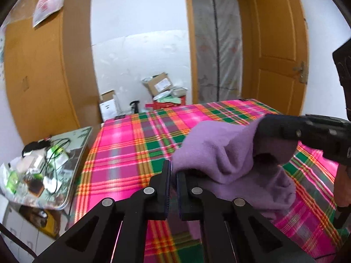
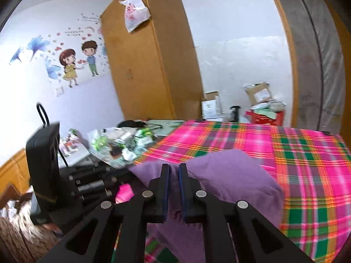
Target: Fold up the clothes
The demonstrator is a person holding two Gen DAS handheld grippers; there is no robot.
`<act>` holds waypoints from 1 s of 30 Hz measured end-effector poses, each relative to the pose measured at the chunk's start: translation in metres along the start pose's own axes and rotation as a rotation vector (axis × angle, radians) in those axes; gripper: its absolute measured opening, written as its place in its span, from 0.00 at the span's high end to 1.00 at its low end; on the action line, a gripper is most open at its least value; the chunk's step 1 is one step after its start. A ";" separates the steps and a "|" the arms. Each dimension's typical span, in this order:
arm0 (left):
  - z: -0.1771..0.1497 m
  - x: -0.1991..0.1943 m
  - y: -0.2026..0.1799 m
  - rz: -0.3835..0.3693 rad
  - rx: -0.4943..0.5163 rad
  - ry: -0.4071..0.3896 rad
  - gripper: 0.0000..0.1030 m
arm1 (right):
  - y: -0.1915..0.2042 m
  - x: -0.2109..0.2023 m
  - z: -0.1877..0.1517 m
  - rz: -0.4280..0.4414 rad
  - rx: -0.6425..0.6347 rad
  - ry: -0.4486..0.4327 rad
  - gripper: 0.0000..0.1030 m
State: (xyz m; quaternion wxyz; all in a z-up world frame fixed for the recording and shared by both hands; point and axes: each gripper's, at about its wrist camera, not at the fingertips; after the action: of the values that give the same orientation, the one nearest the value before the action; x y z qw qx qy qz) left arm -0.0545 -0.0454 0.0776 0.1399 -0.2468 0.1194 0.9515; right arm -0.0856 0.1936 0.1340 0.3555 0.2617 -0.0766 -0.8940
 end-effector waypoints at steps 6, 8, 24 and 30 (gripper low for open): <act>-0.016 -0.007 0.014 0.006 -0.033 0.014 0.95 | 0.018 0.030 0.000 0.082 0.007 0.053 0.92; -0.019 -0.009 0.013 0.002 -0.036 0.012 0.95 | 0.023 0.038 -0.004 0.110 0.014 0.070 0.92; -0.019 -0.037 -0.012 -0.063 0.078 -0.037 0.61 | 0.003 0.005 -0.017 0.115 0.129 0.103 0.74; -0.014 -0.042 -0.038 -0.108 0.147 -0.054 0.58 | -0.022 -0.035 -0.029 -0.013 0.164 0.081 0.63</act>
State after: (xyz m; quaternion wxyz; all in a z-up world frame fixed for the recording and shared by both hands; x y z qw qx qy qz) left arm -0.0007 -0.0229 0.0809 0.2117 -0.2163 0.1719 0.9375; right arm -0.0620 0.2347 0.1162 0.3297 0.3264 -0.1333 -0.8758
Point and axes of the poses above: each gripper's, at about its wrist camera, not at the fingertips, and x roughly the way its jaws point, y to its left, z to its top, and after that the axes turned 7 degrees about x, right-handed
